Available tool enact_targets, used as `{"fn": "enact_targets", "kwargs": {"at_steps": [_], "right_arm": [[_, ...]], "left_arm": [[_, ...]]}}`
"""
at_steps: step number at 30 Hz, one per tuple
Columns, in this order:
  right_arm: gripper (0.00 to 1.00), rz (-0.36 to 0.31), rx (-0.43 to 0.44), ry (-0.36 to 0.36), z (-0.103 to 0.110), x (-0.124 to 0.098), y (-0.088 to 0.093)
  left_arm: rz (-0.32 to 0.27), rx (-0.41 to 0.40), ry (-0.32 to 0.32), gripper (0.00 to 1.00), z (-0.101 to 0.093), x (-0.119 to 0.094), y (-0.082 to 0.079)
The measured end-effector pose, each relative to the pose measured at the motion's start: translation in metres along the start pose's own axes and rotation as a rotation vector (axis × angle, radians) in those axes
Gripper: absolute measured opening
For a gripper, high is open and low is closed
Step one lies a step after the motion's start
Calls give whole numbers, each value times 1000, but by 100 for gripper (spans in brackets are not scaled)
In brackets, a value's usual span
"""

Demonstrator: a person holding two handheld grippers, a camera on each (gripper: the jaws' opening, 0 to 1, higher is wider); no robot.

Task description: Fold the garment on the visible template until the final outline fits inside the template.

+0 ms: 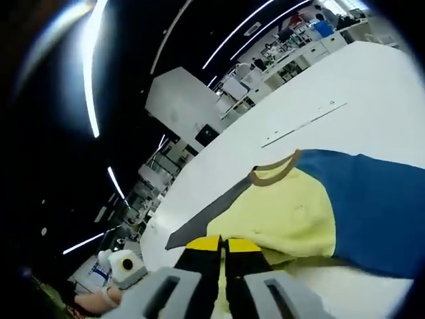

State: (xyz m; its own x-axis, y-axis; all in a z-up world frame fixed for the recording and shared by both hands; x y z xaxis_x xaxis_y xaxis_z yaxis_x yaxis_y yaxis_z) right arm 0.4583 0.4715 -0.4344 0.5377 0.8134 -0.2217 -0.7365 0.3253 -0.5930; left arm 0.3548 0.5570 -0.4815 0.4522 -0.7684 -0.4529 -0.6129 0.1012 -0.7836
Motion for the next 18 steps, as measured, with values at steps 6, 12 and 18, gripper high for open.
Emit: {"fn": "enact_targets", "kwargs": {"at_steps": [6,12,18], "right_arm": [[0,-22,20,28,-13,9,-17],[0,-48,64,77,-37,16,-29],[0,-75,100,134,-61,19,-38]], "left_arm": [[20,9,6,27,-3,3,6],[48,31,-3,27,-1,7,12],[60,38,-9,27,1,7,14]]}}
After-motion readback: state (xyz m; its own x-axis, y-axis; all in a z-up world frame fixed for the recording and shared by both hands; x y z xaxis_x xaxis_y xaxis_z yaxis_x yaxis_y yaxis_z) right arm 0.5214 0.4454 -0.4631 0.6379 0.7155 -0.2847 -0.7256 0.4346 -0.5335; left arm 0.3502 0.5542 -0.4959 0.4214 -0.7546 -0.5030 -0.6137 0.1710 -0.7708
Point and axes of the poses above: the point that each gripper's makers call its tool centre point, and the gripper's own axes: x roughly forward along the fingers, z roughly to its left, y roughly out of its underside, the point moved 1 cm from there along -x, roughly backward along the fingers, and after that the axes turned 7 degrees about -y, right-handed, at the moved point
